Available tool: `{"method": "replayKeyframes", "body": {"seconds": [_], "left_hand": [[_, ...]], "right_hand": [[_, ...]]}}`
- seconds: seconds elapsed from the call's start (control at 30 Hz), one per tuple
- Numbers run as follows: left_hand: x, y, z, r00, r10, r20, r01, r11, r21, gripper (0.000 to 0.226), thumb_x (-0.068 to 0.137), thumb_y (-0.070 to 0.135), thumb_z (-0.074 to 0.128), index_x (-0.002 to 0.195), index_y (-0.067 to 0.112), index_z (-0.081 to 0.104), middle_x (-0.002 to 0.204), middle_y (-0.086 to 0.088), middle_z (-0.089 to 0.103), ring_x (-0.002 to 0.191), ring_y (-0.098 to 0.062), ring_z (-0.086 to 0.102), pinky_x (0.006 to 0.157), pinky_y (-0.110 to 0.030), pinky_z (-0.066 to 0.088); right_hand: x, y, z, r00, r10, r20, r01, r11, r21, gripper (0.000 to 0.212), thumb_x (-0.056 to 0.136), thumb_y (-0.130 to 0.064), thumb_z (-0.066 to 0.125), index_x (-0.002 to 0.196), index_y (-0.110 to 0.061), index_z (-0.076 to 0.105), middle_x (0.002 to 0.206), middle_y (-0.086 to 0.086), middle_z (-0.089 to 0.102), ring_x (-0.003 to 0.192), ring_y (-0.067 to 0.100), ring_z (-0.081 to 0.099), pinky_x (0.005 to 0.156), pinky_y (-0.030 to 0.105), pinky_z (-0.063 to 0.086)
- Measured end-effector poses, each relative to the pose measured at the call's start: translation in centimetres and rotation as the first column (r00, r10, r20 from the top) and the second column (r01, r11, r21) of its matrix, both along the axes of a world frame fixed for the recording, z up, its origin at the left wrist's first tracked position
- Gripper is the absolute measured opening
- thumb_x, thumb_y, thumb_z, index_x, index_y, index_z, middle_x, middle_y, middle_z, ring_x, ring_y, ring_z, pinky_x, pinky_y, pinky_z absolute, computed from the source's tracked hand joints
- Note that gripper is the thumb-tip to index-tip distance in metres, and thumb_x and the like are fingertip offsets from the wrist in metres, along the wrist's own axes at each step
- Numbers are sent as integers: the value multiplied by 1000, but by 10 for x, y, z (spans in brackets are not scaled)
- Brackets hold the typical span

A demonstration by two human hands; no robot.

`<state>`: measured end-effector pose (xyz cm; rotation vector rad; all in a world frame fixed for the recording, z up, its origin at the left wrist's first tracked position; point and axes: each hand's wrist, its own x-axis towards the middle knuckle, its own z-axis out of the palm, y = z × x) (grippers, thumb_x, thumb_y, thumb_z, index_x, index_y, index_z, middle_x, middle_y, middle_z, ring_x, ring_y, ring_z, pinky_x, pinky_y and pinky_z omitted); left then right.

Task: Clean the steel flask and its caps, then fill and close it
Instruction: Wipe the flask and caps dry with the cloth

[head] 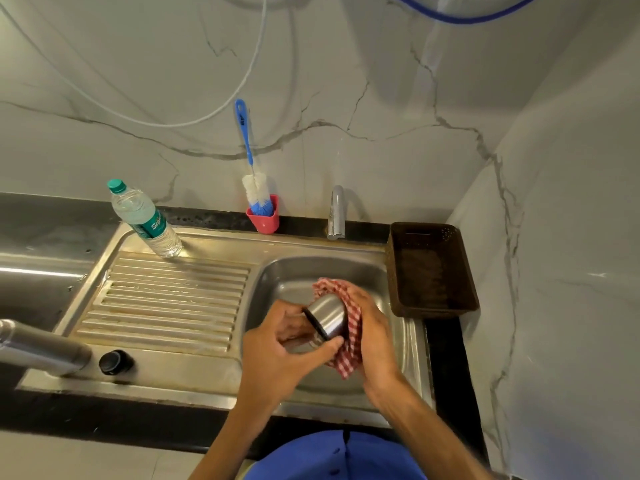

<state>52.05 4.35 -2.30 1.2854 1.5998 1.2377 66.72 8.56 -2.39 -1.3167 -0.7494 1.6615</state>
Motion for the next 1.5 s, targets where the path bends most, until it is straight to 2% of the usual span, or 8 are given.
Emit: {"method": "replayKeyframes", "body": {"seconds": [0.3, 0.43, 0.53, 0.67, 0.9, 1.17, 1.37, 1.5], "left_hand": [[-18, 18, 10, 981, -162, -110, 165, 986, 23, 54, 61, 26, 103, 102, 21, 70, 93, 12, 79, 89, -8, 78, 83, -19, 61], [-21, 18, 14, 900, -367, -235, 389, 920, 51, 65, 66, 24, 102, 122, 24, 69, 115, 18, 76, 107, -5, 74, 96, -24, 59], [-16, 17, 14, 953, -296, 61, 293, 955, 49, 72, 64, 16, 101, 125, 18, 63, 121, 7, 76, 112, -15, 75, 95, -27, 60], [-9, 19, 10, 927, 11, 376, -7, 1000, -13, 85, 56, 31, 95, 129, 18, 53, 125, -5, 71, 113, -22, 73, 93, -36, 61], [-23, 22, 7, 967, -255, -13, 243, 933, -264, 57, 75, 41, 94, 124, 37, 64, 115, 22, 76, 106, -2, 73, 98, -37, 60], [-14, 22, 28, 991, -130, 40, 134, 985, -107, 54, 74, 39, 89, 124, 33, 69, 110, 20, 78, 99, -3, 76, 81, -21, 62], [-8, 24, 24, 983, -177, -49, 176, 984, -27, 67, 71, 49, 93, 131, 32, 68, 118, 19, 76, 109, -4, 73, 91, -23, 60], [-15, 38, 12, 947, -157, -279, 161, 987, -8, 73, 72, 48, 93, 138, 36, 64, 124, 18, 72, 110, 1, 69, 94, -17, 56]], "right_hand": [[-2, -15, 3, 931, -12, 364, -201, 817, 541, 48, 103, -43, 52, 149, -28, 53, 139, -12, 61, 127, 16, 62, 98, 28, 56], [5, -3, 11, 991, 86, 101, -111, 955, 274, 45, 102, -46, 52, 143, -30, 60, 134, -3, 69, 126, 20, 64, 105, 43, 53], [13, 0, 26, 925, -50, -377, 1, 992, -128, 60, 101, -55, 47, 133, -9, 69, 131, 20, 69, 116, 35, 69, 96, 49, 57], [24, -1, 33, 827, -232, -513, 113, 961, -253, 69, 98, -61, 53, 128, -1, 70, 132, 27, 67, 124, 41, 65, 107, 59, 50], [29, 2, 34, 929, -165, -332, 109, 978, -180, 39, 101, -29, 57, 132, -8, 65, 126, 18, 72, 117, 34, 70, 96, 48, 56], [18, -2, 37, 963, -253, -96, 259, 964, 59, 51, 84, -41, 69, 133, -30, 62, 120, -7, 76, 114, 13, 71, 106, 44, 53], [1, -12, 33, 993, -53, 109, 33, 983, 182, 24, 107, -22, 47, 121, -29, 66, 107, -16, 78, 101, 1, 72, 82, 16, 56], [3, -15, 28, 988, -9, 152, -6, 995, 98, 20, 106, -32, 51, 112, -32, 71, 105, -10, 79, 104, 9, 73, 95, 31, 54]]}}
